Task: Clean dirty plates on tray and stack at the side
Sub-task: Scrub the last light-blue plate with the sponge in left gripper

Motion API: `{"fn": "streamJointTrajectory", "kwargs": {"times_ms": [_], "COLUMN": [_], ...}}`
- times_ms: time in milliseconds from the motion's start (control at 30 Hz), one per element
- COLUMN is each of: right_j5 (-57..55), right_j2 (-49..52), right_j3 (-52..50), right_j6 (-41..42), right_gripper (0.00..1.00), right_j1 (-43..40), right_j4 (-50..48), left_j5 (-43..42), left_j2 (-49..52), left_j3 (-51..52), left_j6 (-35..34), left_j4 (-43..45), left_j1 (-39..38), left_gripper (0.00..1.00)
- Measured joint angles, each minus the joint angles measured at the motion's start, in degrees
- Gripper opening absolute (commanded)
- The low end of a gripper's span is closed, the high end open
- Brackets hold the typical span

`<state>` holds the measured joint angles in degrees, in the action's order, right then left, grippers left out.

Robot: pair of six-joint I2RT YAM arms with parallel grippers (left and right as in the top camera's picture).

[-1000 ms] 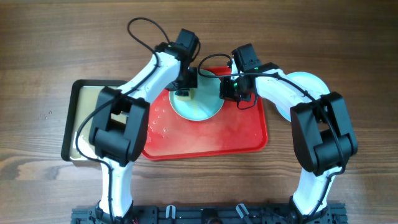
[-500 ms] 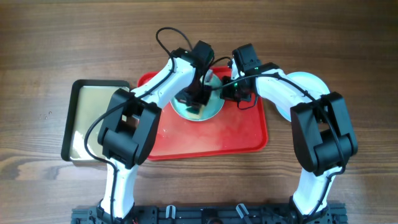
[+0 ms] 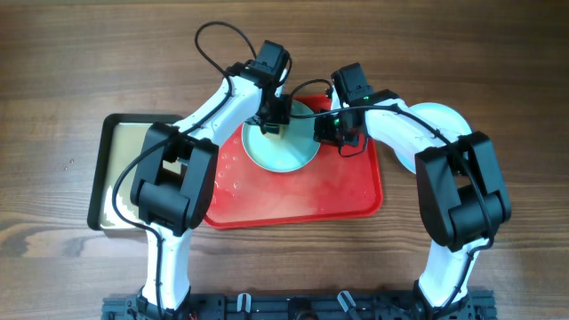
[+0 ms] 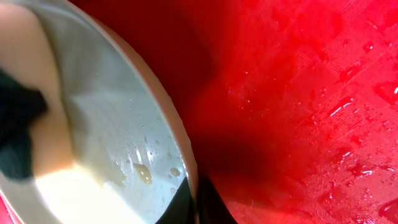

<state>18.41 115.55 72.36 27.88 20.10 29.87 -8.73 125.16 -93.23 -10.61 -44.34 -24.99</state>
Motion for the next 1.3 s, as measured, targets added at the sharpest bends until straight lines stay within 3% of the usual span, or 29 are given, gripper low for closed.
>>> {"fn": "streamJointTrajectory", "kwargs": {"times_ms": [133, 200, 267, 367, 467, 600, 733, 833, 967, 1133, 1300], "right_j5": [-0.02, -0.02, 0.0, -0.02, -0.02, -0.04, -0.24, -0.26, -0.26, -0.26, -0.26], "right_j2": [0.0, 0.0, 0.0, 0.0, 0.0, 0.0, 0.0, 0.0, 0.0, 0.0, 0.0], "right_j3": [0.0, 0.0, 0.0, 0.0, 0.0, 0.0, 0.0, 0.0, 0.0, 0.0, 0.0], "right_j6": [0.0, 0.0, 0.0, 0.0, 0.0, 0.22, 0.61, 0.61, 0.59, 0.61, 0.61], "right_gripper": [0.04, 0.04, 0.04, 0.04, 0.04, 0.04, 0.04, 0.04, 0.04, 0.04, 0.04], "right_j1": [0.0, 0.0, 0.0, 0.0, 0.0, 0.0, -0.04, -0.04, -0.04, -0.04, -0.04], "right_j4": [-0.09, -0.09, -0.11, -0.11, -0.11, -0.57, -0.57, -0.57, -0.57, -0.57, -0.57], "left_j5": [-14.14, -14.43, -9.46, -1.42, 10.78, 13.22, -1.84, -14.38, -19.74, -11.13, 9.6], "left_j2": [0.59, 0.66, 0.66, 0.5, 0.09, 0.09, 0.33, 0.85, 0.98, 0.96, 0.17], "left_j3": [-0.11, -0.09, -0.11, -0.37, -0.57, -0.15, -0.15, -0.13, 0.02, -0.09, -0.83], "left_j6": [9.64, 13.64, 14.6, 10.29, 1.81, -3.74, -1.03, 5.01, 12.68, 14.43, 3.45], "left_j4": [-9.75, -14.99, -16.02, -14.08, -6.86, -1.18, 2.23, -1.22, -8.92, -14.43, -12.79], "left_j1": [0.09, 0.04, -0.02, -0.11, 0.35, 0.63, 0.85, -0.39, -2.36, -1.36, -1.22], "left_gripper": [0.04, 0.04, 0.04, 0.04, 0.04, 0.04, 0.04, 0.04, 0.04, 0.04, 0.04]}}
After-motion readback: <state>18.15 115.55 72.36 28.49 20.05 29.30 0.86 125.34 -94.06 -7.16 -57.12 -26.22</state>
